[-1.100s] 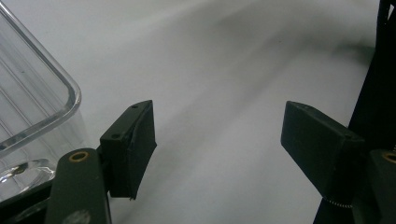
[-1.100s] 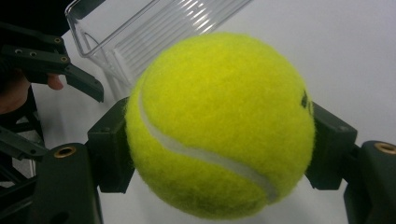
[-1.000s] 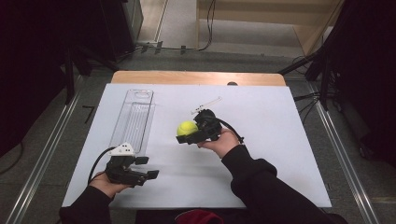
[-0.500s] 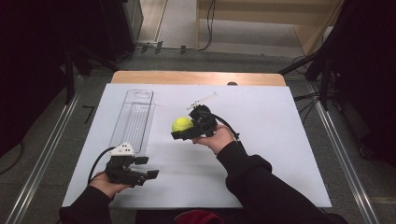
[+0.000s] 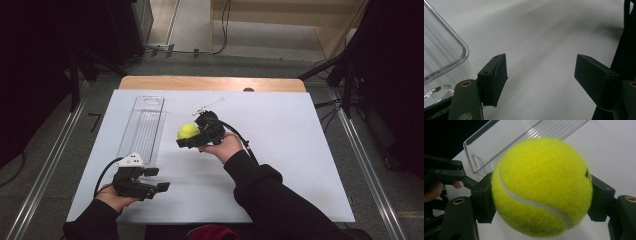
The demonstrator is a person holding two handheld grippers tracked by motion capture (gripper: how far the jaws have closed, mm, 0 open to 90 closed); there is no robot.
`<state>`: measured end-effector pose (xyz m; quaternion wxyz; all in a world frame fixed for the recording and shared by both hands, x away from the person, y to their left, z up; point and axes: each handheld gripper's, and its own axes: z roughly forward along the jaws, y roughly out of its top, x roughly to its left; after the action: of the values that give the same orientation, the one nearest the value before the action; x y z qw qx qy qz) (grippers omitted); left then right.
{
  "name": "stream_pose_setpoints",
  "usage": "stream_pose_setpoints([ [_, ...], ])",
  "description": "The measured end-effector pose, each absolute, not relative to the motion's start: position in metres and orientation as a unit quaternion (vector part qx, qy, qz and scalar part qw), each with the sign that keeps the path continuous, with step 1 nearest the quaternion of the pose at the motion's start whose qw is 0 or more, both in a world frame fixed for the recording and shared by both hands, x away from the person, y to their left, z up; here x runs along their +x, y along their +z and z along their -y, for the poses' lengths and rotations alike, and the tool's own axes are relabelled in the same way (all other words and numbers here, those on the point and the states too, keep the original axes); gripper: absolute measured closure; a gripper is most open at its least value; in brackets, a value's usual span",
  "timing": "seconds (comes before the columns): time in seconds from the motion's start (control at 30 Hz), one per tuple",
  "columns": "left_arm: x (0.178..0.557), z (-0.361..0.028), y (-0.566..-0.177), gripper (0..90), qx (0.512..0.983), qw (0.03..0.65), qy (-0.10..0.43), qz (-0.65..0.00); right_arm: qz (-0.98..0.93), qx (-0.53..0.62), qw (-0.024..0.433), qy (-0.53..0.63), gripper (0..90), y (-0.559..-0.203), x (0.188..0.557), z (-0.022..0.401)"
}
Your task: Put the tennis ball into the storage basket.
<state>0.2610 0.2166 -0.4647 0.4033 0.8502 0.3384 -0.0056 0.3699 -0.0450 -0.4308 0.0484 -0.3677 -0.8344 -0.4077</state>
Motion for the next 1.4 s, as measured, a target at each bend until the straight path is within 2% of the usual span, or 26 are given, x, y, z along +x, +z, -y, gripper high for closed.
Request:
stream_pose_setpoints([
  [1.4,0.262,-0.219,-0.464,27.0,0.848,0.403,-0.002,-0.344,0.835,-0.360,0.046,-0.415,23.5,-0.420,0.389,0.007],
])
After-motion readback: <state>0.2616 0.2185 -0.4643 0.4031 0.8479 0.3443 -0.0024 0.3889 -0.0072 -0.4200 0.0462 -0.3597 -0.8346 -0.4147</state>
